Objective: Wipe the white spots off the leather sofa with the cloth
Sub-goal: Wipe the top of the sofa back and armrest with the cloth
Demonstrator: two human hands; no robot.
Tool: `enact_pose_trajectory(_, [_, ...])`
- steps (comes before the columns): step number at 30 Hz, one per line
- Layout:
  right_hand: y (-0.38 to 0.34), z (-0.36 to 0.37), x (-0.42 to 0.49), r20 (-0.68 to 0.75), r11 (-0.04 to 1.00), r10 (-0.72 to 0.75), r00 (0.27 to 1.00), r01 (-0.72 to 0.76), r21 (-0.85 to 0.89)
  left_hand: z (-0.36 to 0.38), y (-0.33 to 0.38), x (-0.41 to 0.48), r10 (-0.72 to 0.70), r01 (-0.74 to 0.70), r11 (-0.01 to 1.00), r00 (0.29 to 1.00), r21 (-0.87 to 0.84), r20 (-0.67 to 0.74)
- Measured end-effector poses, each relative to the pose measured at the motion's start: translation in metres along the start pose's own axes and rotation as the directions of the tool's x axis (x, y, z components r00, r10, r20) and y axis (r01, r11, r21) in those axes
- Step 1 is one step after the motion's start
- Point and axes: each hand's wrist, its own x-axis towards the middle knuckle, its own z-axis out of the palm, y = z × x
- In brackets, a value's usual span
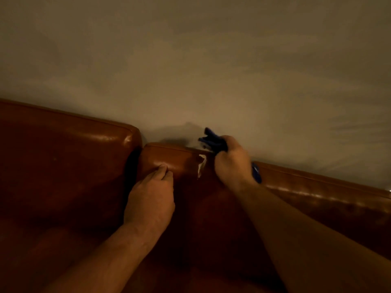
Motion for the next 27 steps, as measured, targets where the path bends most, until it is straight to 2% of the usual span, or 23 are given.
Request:
enact_pose_trajectory(2, [0.0, 0.016, -0.003, 0.082, 0.986, -0.038, 0.996, 0.051, -0.158, -0.001, 0.0, 0.001, 0.012, -0.013, 1.0, 1.0, -0.015, -0.01])
enact_pose_trajectory(4, [0.001, 0.018, -0.006, 0.137, 0.976, -0.053, 0.989, 0.081, -0.205, -0.001, -0.002, 0.001, 0.018, -0.018, 0.999, 1.0, -0.035, -0.009])
enact_pose_trajectory(12, [0.014, 0.008, -0.017, 0.28, 0.966, -0.245, 0.928, 0.257, -0.006, 0.001, -0.01, 0.004, -0.045, 0.04, 0.992, 0.998, -0.123, -0.04])
enact_pose_trajectory(18, [0.021, 0.003, -0.038, 0.315, 0.925, -0.345, 0.884, 0.377, -0.044, -0.001, -0.005, 0.003, -0.068, 0.062, 0.987, 0.997, -0.149, -0.032])
enact_pose_trajectory(20, [0.024, -0.001, -0.048, 0.362, 0.934, -0.331, 0.871, 0.356, -0.003, -0.002, -0.003, 0.003, -0.076, 0.072, 0.987, 0.997, -0.145, -0.023])
enact_pose_trajectory(22, [0.026, -0.009, -0.057, 0.392, 0.954, -0.299, 0.87, 0.272, 0.124, -0.003, -0.001, 0.004, -0.083, 0.08, 0.987, 0.996, -0.138, -0.014])
enact_pose_trajectory(23, [0.027, -0.013, -0.058, 0.362, 0.952, -0.29, 0.886, 0.229, 0.202, -0.005, -0.001, 0.004, -0.082, 0.08, 0.987, 0.997, -0.139, -0.012])
enact_pose_trajectory(25, [0.028, -0.019, -0.048, 0.176, 0.929, -0.256, 0.951, 0.191, 0.316, -0.007, 0.0, 0.003, -0.074, 0.071, 0.987, 0.997, -0.145, -0.017])
enact_pose_trajectory(27, [0.022, -0.027, -0.025, 0.015, 0.899, -0.152, 0.988, 0.132, 0.417, -0.011, -0.002, 0.003, -0.072, 0.067, 0.987, 0.997, -0.143, -0.03])
